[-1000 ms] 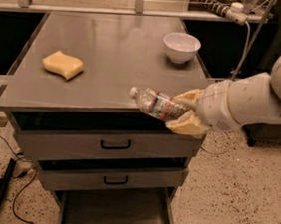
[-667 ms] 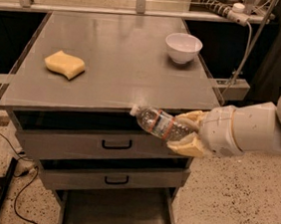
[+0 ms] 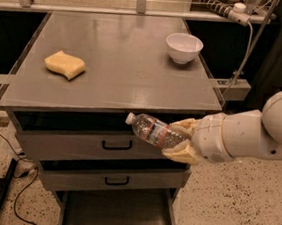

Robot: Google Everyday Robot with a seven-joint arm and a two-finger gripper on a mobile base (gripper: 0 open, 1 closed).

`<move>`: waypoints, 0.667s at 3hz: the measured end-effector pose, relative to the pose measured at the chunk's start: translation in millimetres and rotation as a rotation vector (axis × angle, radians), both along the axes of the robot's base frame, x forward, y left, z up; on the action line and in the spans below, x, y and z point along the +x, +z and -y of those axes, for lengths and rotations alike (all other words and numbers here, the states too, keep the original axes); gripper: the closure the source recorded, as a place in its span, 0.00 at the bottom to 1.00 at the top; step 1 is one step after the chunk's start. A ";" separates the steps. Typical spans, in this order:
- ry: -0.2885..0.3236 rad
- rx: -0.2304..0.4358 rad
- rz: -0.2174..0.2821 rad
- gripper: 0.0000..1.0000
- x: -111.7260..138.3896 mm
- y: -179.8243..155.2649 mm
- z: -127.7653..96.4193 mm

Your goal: Place water bottle into bottom drawer

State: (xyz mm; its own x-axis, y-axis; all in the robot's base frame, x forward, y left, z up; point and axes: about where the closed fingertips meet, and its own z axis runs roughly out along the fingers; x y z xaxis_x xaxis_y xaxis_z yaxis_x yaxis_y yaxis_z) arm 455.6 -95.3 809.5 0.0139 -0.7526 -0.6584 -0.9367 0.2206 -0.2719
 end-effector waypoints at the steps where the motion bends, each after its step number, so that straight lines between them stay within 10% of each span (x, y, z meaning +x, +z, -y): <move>1: 0.009 0.019 -0.064 1.00 -2.1 -56.7 -12.8; 2: -0.004 0.017 -0.087 1.00 -3.5 -107.5 -14.8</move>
Offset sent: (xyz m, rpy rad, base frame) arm -0.0026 0.0142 -0.1699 0.0171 0.1104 -0.0310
